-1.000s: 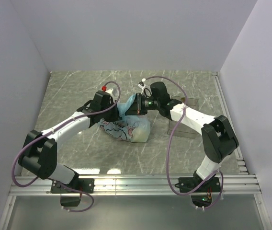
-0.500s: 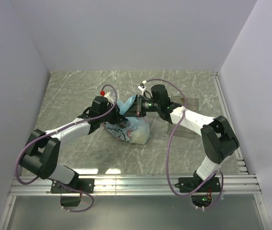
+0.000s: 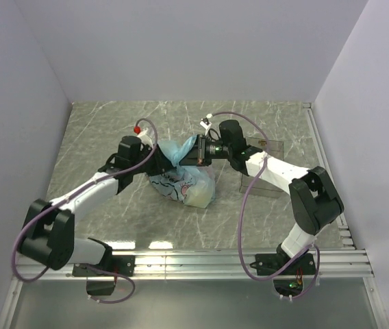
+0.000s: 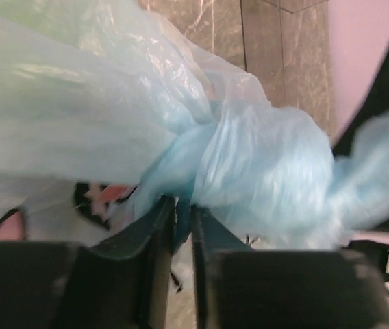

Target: Place the fake fruits into the plastic bag and tie a complex knot

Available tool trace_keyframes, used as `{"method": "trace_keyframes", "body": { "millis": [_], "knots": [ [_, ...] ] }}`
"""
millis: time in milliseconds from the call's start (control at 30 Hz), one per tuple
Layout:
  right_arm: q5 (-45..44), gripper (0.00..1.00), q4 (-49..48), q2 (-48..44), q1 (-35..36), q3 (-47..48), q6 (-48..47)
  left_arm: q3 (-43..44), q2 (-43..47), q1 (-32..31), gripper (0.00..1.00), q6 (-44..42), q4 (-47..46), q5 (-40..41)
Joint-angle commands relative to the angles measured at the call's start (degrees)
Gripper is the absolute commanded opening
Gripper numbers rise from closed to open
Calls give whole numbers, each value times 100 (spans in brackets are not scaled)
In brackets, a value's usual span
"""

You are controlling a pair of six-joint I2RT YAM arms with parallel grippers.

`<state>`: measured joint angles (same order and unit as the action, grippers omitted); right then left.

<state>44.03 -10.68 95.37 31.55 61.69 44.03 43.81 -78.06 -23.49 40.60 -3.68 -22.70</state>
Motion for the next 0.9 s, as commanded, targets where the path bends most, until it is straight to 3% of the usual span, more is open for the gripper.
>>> {"method": "trace_keyframes", "body": {
  "millis": [0,67,167,367,667,867],
  "knots": [
    [167,0,65,-239,-88,212,-263,408,519,107,23,-982,701,-208],
    [202,0,127,-221,-96,264,-359,575,564,116,25,-1368,1079,-445],
    [211,0,215,-212,-131,299,-448,829,564,151,38,-1720,1510,-665],
    [220,0,294,-186,-176,379,-509,1252,389,309,47,-2204,2178,-877],
    [264,0,286,-133,-184,396,-492,1358,248,433,40,-2697,2548,-877],
    [308,0,321,-115,-219,388,-510,1297,397,433,41,-3049,2724,-806]
  ]
}}
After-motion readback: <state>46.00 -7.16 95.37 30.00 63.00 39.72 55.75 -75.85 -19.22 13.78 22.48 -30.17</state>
